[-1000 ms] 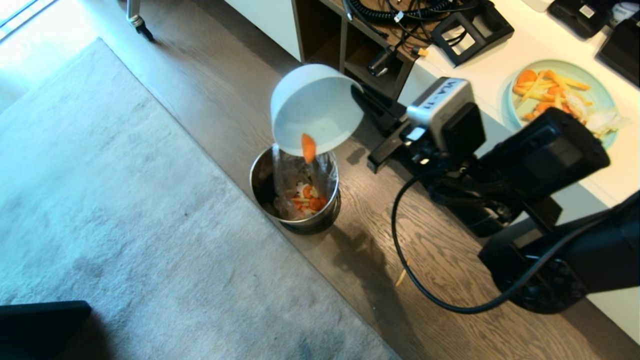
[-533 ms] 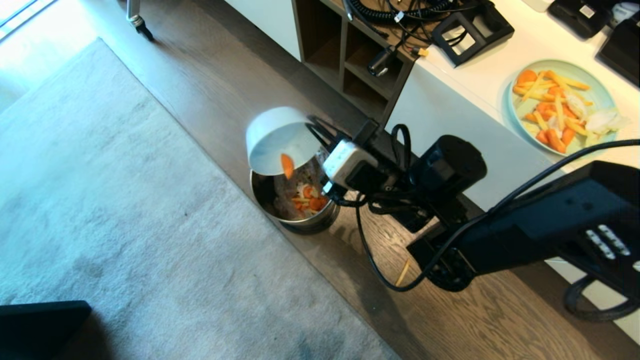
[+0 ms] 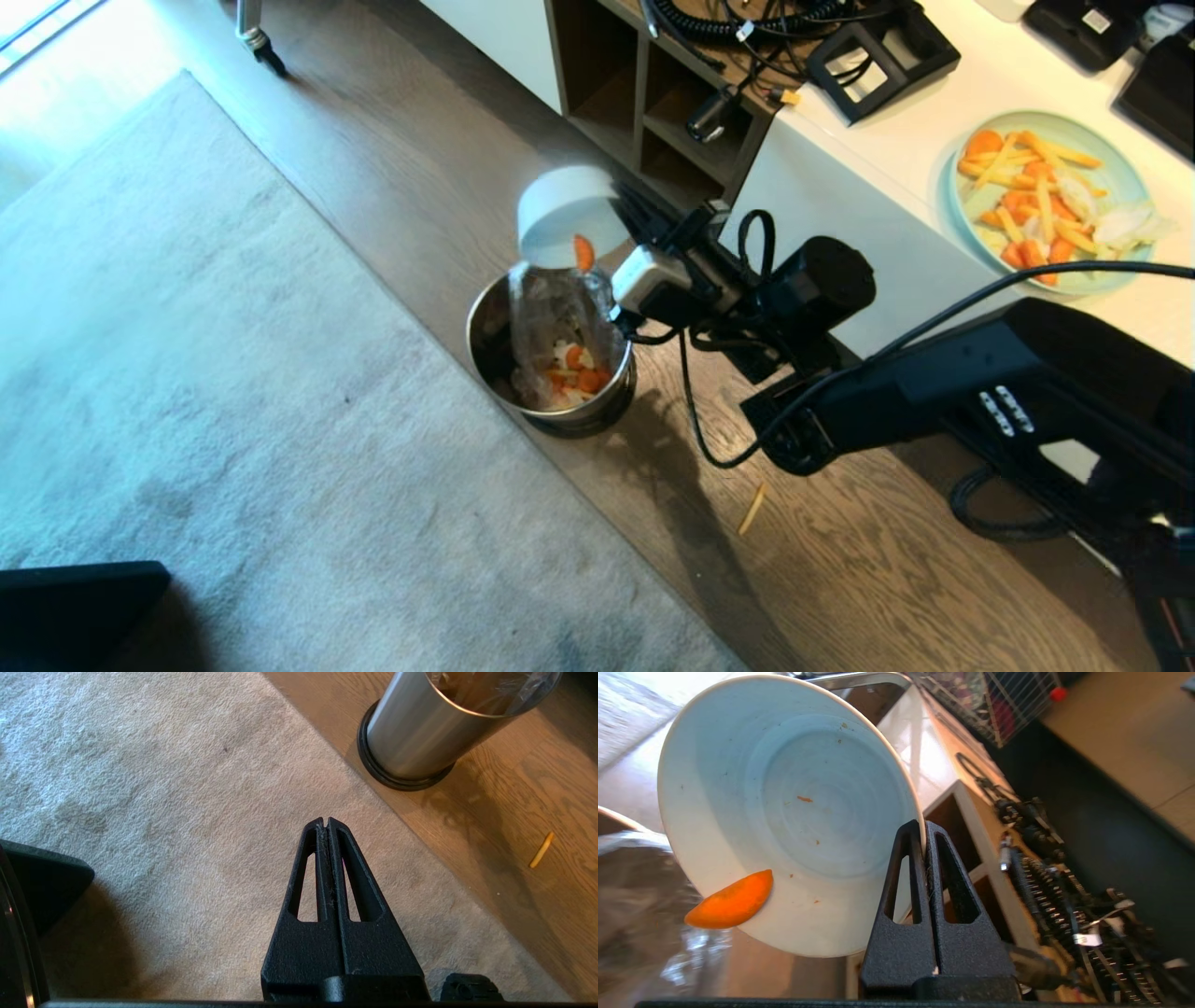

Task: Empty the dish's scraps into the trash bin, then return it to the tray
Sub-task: Pour the leftover food from the bowl into the trash can

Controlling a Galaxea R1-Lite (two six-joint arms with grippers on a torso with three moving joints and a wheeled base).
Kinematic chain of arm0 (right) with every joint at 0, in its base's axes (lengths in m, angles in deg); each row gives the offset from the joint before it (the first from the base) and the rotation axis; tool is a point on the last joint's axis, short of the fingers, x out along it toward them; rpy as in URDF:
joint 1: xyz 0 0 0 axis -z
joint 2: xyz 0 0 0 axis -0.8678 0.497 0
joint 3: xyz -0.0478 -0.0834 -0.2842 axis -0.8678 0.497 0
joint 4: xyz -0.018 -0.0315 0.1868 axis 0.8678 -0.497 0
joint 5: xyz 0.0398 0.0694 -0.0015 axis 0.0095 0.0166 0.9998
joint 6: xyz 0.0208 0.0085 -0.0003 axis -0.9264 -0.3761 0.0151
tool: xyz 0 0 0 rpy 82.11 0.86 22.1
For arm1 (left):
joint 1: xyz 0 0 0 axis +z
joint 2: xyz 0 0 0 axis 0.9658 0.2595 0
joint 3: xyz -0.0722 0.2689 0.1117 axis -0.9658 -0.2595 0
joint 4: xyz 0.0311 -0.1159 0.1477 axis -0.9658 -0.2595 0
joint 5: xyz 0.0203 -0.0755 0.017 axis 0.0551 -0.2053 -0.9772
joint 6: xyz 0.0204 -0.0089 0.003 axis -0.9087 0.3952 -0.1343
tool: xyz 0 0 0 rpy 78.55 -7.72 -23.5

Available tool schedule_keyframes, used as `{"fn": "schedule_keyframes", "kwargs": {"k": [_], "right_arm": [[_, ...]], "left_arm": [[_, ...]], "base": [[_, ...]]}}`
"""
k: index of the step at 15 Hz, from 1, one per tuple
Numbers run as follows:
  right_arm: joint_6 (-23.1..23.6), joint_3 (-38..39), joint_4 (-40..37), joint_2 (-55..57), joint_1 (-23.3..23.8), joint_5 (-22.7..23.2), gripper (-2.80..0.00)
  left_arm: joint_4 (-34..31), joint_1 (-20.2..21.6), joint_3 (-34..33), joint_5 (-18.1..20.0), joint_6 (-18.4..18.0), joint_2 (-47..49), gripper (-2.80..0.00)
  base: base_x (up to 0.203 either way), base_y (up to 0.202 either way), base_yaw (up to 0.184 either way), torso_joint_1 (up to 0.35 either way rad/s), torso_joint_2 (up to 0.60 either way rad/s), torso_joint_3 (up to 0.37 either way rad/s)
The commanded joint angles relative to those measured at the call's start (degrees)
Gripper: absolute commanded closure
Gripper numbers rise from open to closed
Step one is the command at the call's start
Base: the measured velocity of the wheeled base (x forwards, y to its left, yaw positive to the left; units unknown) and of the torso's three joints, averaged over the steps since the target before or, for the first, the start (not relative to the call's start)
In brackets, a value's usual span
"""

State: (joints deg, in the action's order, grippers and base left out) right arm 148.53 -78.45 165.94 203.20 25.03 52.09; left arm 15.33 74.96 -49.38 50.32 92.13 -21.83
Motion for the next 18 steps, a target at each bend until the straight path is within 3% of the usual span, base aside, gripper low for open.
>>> {"fn": "schedule_keyframes", "kwargs": {"k": [1,8,16,18], "right_arm": [[1.76,-1.76,2.61,1.61,0.19,0.11,0.0],[1.79,-1.3,2.61,-0.18,-3.96,0.71,0.0],[2.1,-6.65,2.61,1.0,-4.65,11.48,0.0],[0.33,-7.94,2.61,0.83,-4.71,11.58,0.0]], "left_arm": [[0.01,0.0,0.0,-0.04,0.04,-0.02,0.0],[0.01,0.0,0.0,-0.04,0.04,-0.02,0.0],[0.01,0.0,0.0,-0.04,0.04,-0.02,0.0],[0.01,0.0,0.0,-0.04,0.04,-0.02,0.0]], "base": [[0.0,0.0,0.0,0.0,0.0,0.0],[0.0,0.0,0.0,0.0,0.0,0.0],[0.0,0.0,0.0,0.0,0.0,0.0],[0.0,0.0,0.0,0.0,0.0,0.0]]}}
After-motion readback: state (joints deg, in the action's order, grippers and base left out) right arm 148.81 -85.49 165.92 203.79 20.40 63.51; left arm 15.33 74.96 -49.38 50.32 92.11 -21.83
